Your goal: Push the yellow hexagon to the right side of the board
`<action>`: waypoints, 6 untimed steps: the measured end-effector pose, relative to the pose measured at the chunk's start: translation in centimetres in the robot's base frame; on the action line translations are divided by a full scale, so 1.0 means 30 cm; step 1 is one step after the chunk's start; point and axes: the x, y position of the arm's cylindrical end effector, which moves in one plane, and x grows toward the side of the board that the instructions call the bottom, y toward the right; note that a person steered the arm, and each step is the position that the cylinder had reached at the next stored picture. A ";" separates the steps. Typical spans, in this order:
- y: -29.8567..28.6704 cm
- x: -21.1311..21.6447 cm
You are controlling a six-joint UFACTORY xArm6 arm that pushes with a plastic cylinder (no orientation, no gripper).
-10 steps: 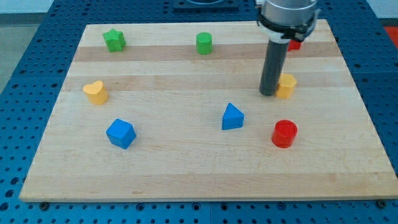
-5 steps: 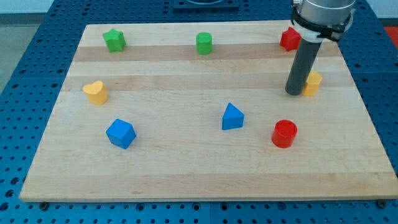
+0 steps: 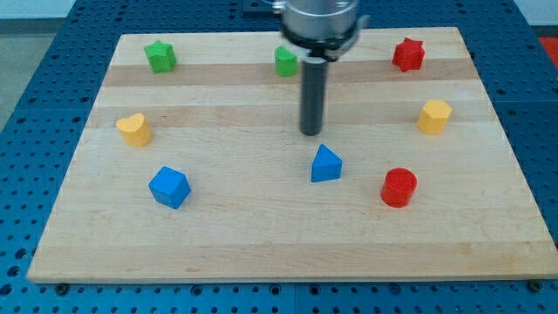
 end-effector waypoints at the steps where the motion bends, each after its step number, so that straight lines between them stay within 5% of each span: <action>1: -0.176 0.000; 3: -0.545 0.074; 6: -0.750 0.136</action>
